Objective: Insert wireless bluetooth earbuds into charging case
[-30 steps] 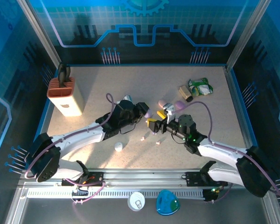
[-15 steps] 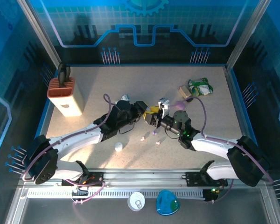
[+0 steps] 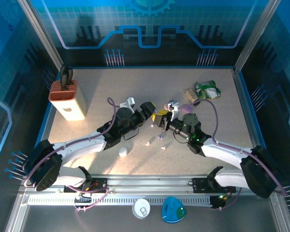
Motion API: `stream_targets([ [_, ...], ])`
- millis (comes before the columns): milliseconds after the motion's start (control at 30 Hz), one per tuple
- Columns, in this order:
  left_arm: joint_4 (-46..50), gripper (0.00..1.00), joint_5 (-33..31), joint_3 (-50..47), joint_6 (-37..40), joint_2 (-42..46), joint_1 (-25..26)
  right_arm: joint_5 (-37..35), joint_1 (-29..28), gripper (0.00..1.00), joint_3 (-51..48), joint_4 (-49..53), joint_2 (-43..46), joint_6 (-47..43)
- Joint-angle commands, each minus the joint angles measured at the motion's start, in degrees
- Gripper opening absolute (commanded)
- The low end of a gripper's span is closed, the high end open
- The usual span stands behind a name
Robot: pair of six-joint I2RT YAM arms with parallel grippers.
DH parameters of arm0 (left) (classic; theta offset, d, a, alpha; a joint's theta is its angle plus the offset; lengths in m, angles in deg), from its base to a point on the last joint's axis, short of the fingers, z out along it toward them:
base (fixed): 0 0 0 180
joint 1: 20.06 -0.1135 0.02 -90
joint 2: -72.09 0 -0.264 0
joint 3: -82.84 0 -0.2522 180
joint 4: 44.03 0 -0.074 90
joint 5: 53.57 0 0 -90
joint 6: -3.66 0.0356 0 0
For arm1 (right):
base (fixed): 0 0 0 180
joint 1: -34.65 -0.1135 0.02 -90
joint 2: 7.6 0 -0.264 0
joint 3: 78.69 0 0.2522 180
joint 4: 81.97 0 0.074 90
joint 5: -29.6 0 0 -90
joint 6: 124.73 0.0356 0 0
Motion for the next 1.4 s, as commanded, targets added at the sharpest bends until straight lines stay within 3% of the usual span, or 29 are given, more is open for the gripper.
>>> stream_targets([
  [0,-14.9,0.92,1.1,-3.8,13.7,2.2,-0.7,2.8,3.0,0.21,0.7,5.8,2.5,5.2],
  [167,-24.2,0.95,8.3,-8.4,34.5,4.0,-3.1,13.0,9.5,0.20,2.9,16.7,5.9,11.1],
  [333,-39.4,0.96,26.8,-15.2,51.3,3.0,-7.0,28.4,16.7,0.19,6.4,27.7,7.3,14.4],
  [467,-50.4,0.96,39.6,-17.8,54.1,-3.1,-11.8,39.0,20.5,0.19,6.8,27.7,8.5,18.8],
  [567,-52.3,0.95,44.4,-16.5,53.4,-7.5,-13.2,44.3,21.3,0.19,7.9,28.8,8.8,21.6],
  [867,-52.3,0.94,52.5,-11.7,59.7,-11.7,-13.5,52.9,20.7,0.17,7.1,13.4,7.7,38.3],
  [1133,-52.3,0.94,56.8,-8.5,64.2,-14.6,-13.5,53.6,16.6,0.13,5.6,-19.9,-1.1,61.5],
  [1367,-52.3,0.85,57.9,-6.1,64.7,-14.9,-13.5,53.6,14.8,0.11,6.7,-24.8,-4.9,64.5],
])
